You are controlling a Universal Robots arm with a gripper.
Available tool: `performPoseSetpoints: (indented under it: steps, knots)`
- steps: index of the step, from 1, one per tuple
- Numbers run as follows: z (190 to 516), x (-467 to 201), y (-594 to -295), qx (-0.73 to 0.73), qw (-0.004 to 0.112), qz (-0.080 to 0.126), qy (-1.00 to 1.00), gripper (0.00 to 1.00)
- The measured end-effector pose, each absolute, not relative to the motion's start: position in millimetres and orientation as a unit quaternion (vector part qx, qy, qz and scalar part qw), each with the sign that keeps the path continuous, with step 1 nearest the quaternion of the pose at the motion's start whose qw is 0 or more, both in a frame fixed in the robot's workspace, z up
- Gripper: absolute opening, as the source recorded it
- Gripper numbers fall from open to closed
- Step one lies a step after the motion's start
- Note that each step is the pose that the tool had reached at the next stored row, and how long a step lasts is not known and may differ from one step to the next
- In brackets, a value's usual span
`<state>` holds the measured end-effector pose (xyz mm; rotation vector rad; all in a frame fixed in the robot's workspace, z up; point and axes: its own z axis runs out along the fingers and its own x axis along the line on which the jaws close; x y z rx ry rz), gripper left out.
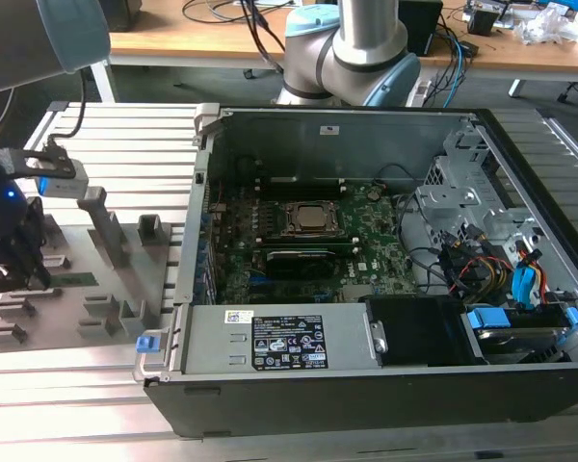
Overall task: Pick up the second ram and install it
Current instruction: 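Pick up the second ram and move it above second insertion slot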
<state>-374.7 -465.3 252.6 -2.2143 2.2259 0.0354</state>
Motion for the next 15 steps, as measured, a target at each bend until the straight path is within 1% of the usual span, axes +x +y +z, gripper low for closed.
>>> performPoseSetpoints:
  steps: [15]
  knots:
    - [286.0, -374.7, -465.1, -0.705, 0.001, 0.011, 0.709, 0.14]
